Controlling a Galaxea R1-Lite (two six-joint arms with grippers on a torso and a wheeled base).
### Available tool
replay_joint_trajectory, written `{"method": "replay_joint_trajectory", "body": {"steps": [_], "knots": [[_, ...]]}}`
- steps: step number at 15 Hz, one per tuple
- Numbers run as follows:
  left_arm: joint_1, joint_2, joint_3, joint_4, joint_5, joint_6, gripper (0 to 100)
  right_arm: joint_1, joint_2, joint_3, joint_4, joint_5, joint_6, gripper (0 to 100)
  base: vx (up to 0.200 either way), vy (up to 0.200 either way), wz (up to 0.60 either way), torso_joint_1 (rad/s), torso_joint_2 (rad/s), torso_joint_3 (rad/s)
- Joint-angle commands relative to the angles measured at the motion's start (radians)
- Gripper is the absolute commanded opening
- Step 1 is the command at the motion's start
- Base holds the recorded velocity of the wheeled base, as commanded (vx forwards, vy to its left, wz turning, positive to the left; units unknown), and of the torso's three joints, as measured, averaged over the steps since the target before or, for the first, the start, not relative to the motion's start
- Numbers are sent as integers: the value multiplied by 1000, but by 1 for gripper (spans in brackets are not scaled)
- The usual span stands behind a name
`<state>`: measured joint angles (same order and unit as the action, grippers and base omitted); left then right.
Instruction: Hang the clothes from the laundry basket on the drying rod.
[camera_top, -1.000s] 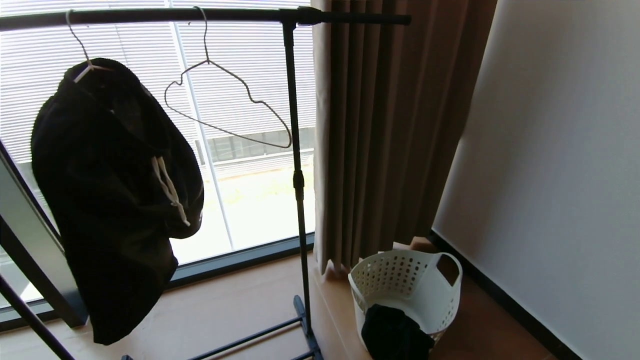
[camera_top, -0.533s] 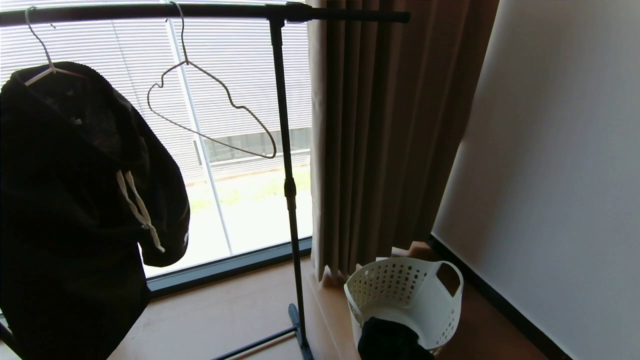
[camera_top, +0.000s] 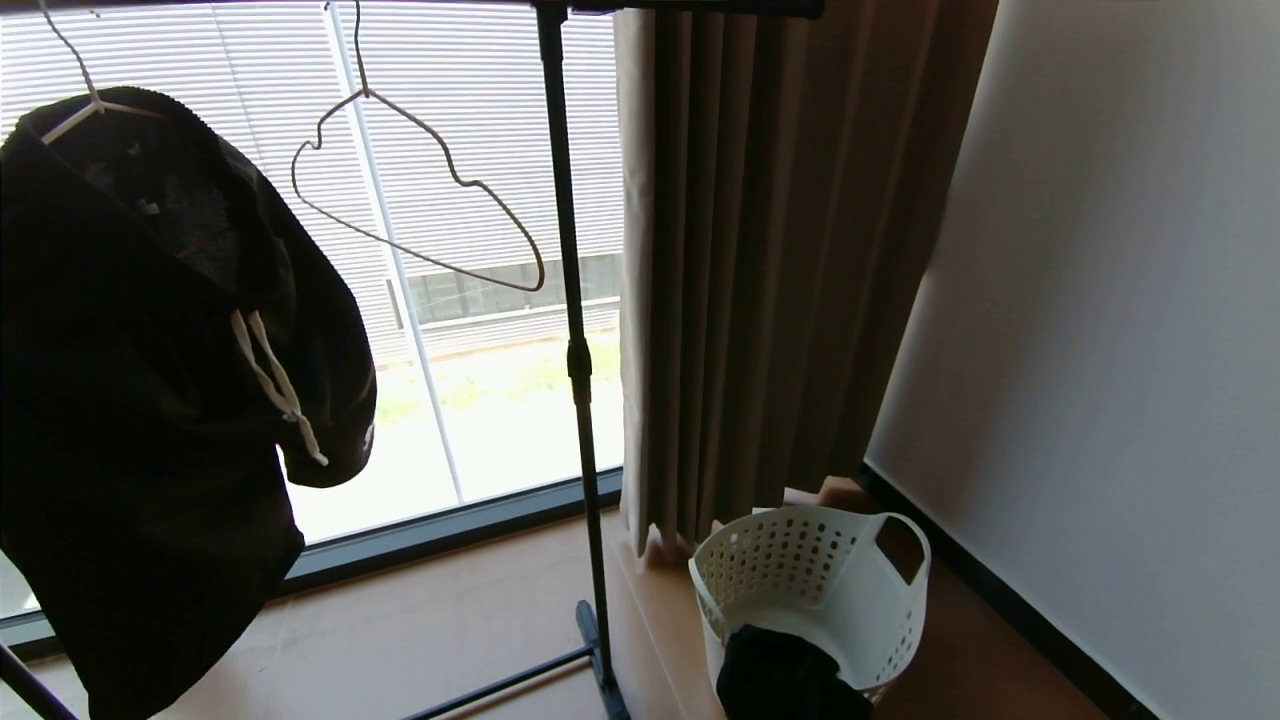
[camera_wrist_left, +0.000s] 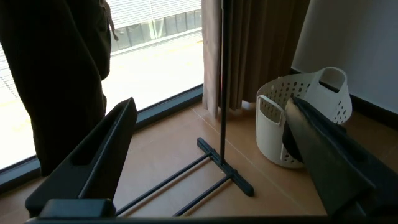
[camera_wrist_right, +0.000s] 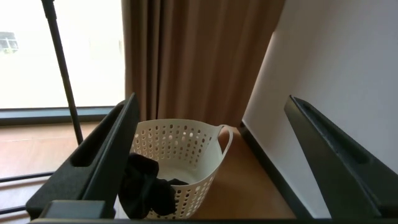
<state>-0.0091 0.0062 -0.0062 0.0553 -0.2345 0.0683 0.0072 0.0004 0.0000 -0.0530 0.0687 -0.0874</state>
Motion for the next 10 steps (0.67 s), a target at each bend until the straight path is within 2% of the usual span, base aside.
{"method": "replay_joint_trajectory", "body": {"steps": [1, 4, 7, 10], "knots": [[0, 1, 0, 0, 0, -1, 100, 0, 0, 0, -1, 0, 0, 100, 0, 0, 0, -17, 105, 90], [0, 1, 0, -2, 0, 1, 100, 0, 0, 0, -1, 0, 0, 100, 0, 0, 0, -6, 20, 17], [0, 1, 0, 0, 0, -1, 100, 0, 0, 0, -1, 0, 0, 100, 0, 0, 0, -20, 164, 146], [0, 1, 0, 0, 0, -1, 100, 0, 0, 0, -1, 0, 0, 100, 0, 0, 0, 0, 50, 45]]}}
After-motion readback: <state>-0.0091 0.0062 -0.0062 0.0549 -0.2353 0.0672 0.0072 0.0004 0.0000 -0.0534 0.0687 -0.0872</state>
